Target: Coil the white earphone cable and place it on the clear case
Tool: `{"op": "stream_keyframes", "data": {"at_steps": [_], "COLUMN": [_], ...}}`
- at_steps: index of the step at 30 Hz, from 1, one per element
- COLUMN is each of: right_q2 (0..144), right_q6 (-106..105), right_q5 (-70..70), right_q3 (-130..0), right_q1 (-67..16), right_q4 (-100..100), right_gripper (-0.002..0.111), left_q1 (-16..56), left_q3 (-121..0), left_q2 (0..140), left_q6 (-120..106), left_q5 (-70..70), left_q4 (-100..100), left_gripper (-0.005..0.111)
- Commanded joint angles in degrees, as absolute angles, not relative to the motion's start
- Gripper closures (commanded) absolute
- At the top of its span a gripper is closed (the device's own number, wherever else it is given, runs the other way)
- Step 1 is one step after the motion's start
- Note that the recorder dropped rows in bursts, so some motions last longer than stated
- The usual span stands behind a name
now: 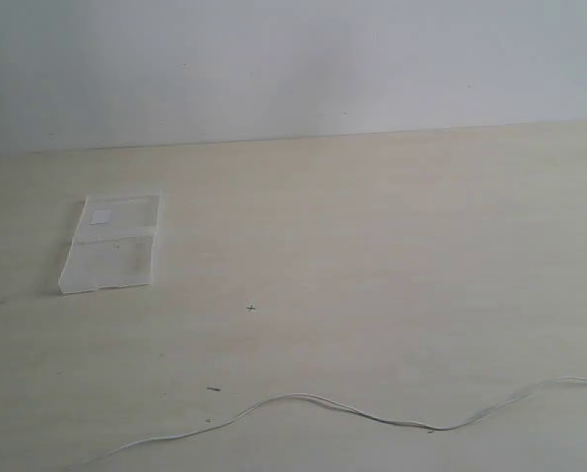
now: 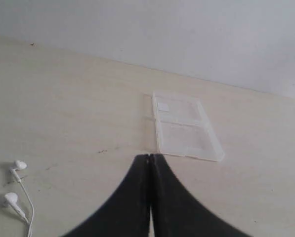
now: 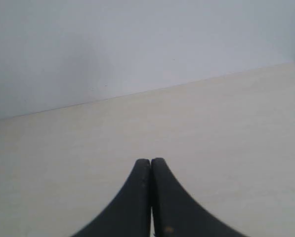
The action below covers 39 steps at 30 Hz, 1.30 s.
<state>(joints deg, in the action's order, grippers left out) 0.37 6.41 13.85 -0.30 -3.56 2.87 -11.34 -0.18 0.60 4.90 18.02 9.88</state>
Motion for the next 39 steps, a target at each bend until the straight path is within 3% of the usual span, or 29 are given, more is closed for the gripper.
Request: {"op": "stream_keyframes", "data": {"at_steps": [1, 33, 39], "right_q2": [0.0, 0.0, 0.0], "right_q6": [6.1, 5.1, 7.4], "right_q5": [13.7, 12.7, 12.7], "right_q3": [0.0, 0.0, -7.3], "right_q1": [-3.2, -3.2, -3.2], "right_q4": [2.7, 1.6, 1.6], "right_gripper": [0.108, 0.108, 0.108], "left_q1": [-11.5, -11.5, -11.5], "left_q3": [0.0, 0.0, 0.0], "left_q2": [0.8, 0.8, 0.8], "left_q6": [4.6, 4.6, 4.6], "left_q5": [17.9, 17.9, 17.9], "left_q4": [10.4, 10.4, 10.4], "left_gripper": [0.107, 0.107, 0.107]}}
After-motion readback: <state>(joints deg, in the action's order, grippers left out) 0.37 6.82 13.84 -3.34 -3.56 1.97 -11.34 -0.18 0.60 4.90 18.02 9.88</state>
